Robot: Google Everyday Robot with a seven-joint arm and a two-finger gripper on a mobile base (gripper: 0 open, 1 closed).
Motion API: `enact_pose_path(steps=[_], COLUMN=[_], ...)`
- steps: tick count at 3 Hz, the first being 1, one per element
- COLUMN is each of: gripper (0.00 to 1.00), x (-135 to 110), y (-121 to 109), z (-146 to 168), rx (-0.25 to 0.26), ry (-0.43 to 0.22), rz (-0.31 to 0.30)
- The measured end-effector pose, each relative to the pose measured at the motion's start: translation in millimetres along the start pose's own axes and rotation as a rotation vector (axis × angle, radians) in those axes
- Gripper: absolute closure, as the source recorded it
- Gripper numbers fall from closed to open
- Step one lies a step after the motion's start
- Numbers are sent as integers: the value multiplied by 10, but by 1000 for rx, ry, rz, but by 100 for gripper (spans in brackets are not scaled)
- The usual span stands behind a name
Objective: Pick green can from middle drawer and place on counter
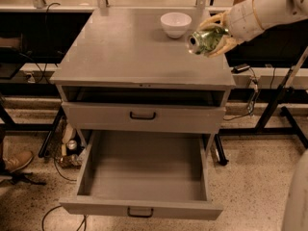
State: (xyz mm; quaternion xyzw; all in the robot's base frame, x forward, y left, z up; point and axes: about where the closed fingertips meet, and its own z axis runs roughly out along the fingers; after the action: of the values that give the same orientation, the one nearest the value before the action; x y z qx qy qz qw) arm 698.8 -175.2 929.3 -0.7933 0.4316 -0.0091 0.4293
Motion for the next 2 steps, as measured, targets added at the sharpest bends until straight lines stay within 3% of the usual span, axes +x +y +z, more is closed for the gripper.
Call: enact_pose_path(steps=[1, 2], gripper=[100, 100], x=[29, -8], y=[-207, -293], z=[152, 281], rx=[-60, -123], ry=[82, 122], rz=[-21, -44])
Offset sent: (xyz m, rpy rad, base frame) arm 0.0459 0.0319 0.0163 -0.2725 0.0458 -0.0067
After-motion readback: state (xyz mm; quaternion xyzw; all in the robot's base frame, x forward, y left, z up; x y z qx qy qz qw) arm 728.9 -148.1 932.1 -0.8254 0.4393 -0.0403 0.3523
